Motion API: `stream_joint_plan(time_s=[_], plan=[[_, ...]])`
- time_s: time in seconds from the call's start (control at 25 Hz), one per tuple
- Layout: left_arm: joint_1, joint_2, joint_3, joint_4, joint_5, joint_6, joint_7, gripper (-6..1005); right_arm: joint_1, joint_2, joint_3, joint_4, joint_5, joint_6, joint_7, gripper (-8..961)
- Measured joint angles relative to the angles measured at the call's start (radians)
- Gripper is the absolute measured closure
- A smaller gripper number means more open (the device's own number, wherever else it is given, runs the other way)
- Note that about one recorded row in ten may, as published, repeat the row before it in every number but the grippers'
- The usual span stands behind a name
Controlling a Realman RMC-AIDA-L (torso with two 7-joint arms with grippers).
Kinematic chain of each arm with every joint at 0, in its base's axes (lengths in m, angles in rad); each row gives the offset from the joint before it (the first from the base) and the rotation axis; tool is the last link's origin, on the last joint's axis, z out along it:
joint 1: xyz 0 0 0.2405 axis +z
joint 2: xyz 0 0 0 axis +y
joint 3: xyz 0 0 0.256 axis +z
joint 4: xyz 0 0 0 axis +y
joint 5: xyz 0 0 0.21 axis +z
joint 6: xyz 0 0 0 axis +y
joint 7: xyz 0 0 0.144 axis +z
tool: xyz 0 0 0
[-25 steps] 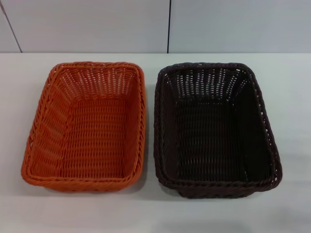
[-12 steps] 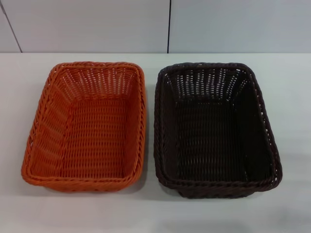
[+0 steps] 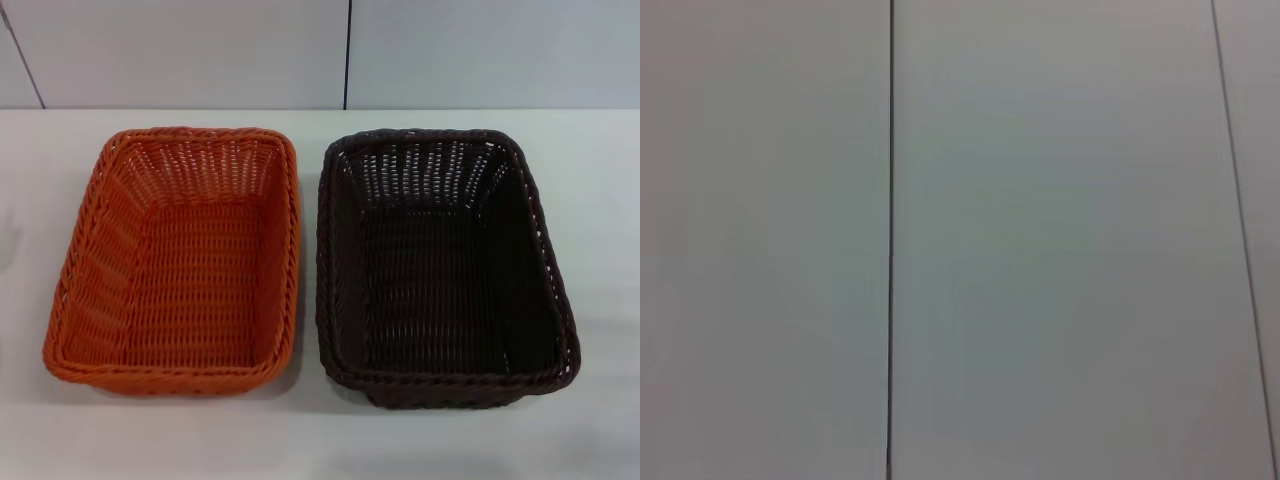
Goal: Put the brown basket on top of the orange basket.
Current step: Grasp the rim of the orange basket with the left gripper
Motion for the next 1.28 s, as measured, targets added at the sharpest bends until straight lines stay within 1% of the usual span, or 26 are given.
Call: stream_joint_plan(time_s=[0.08, 0.12, 0.16, 0.2, 0.28, 0.32, 0.36, 0.4, 0.44, 0.48, 0.52, 0.6, 0.68, 0.72, 0.76, 0.8, 0.88, 0.92, 0.96, 1.0, 1.04, 1.08, 1.28], plan=[[0.054, 0.01, 0.001, -0.169, 0.036, -0.172, -0.007, 231, -0.002, 0.0, -0.004, 0.002, 0.002, -0.003, 0.0, 130], [0.054, 0.01, 0.001, -0.169, 0.036, -0.172, -0.007, 231, -0.002, 0.0, -0.004, 0.004, 0.002, -0.01, 0.0, 130], [0.092, 0.02, 0.004, -0.324, 0.041, -0.352, -0.003, 231, -0.002, 0.0, -0.004, 0.004, 0.002, -0.01, 0.0, 130], [0.092, 0.02, 0.004, -0.324, 0.041, -0.352, -0.003, 231, -0.002, 0.0, -0.004, 0.004, 0.001, -0.015, 0.0, 130], [0.139, 0.04, 0.021, -0.504, 0.041, -0.535, -0.001, 231, -0.002, 0.0, -0.004, 0.003, 0.0, -0.022, 0.0, 130], [0.139, 0.04, 0.021, -0.504, 0.041, -0.535, -0.001, 231, 0.0, 0.0, -0.004, 0.004, 0.001, -0.024, 0.0, 130], [0.165, 0.06, 0.043, -0.637, 0.041, -0.686, -0.001, 232, 0.0, 0.0, -0.004, 0.004, 0.001, -0.024, 0.0, 130], [0.174, 0.071, 0.05, -0.722, 0.041, -0.804, 0.002, 232, 0.0, 0.0, -0.004, 0.004, 0.001, -0.024, 0.0, 130], [0.177, 0.074, 0.051, -0.749, 0.041, -0.843, 0.004, 232, 0.0, 0.0, -0.004, 0.004, 0.001, -0.024, 0.0, 130], [0.178, 0.074, 0.05, -0.789, 0.041, -0.916, 0.014, 232, 0.001, 0.0, -0.004, 0.004, 0.002, -0.025, 0.0, 130], [0.174, 0.071, 0.041, -0.849, 0.041, -1.024, 0.039, 232, 0.002, -0.001, -0.004, 0.005, 0.003, -0.025, 0.0, 130], [0.163, 0.063, 0.026, -0.908, 0.04, -1.155, 0.081, 232, 0.003, -0.002, -0.004, 0.005, 0.004, -0.025, 0.0, 130], [0.136, 0.042, -0.006, -0.957, 0.04, -1.284, 0.14, 232, 0.005, -0.002, -0.004, 0.005, 0.004, -0.027, 0.0, 130], [0.103, 0.014, -0.046, -0.988, 0.037, -1.386, 0.203, 232, 0.008, -0.003, -0.004, 0.005, 0.004, -0.033, 0.0, 130], [0.103, 0.014, -0.046, -0.988, 0.037, -1.386, 0.203, 232, 0.008, -0.003, -0.004, 0.005, 0.004, -0.033, 0.0, 130], [0.087, 0.002, -0.065, -1.002, 0.036, -1.43, 0.234, 232, 0.009, -0.004, -0.004, 0.005, 0.004, -0.037, 0.0, 130], [0.087, 0.002, -0.065, -1.002, 0.036, -1.43, 0.234, 232, 0.011, -0.004, -0.004, 0.005, 0.004, -0.043, 0.0, 130], [0.062, -0.014, -0.09, -1.024, 0.032, -1.496, 0.272, 232, 0.011, -0.004, -0.004, 0.005, 0.004, -0.049, 0.0, 129], [0.062, -0.014, -0.09, -1.024, 0.032, -1.496, 0.272, 232, 0.011, -0.004, -0.004, 0.005, 0.004, -0.049, 0.0, 129], [0.013, -0.025, -0.115, -1.053, 0.022, -1.601, 0.319, 233, 0.012, -0.004, -0.004, 0.005, 0.004, -0.051, 0.0, 129], [0.013, -0.025, -0.115, -1.053, 0.022, -1.601, 0.319, 233, 0.012, -0.004, -0.004, 0.005, 0.005, -0.053, 0.0, 129], [-0.013, -0.024, -0.117, -1.063, 0.012, -1.637, 0.329, 233, 0.012, -0.004, -0.004, 0.005, 0.005, -0.055, 0.0, 129], [-0.013, -0.024, -0.117, -1.063, 0.012, -1.637, 0.329, 233, 0.012, -0.004, -0.004, 0.005, 0.005, -0.058, 0.0, 129]])
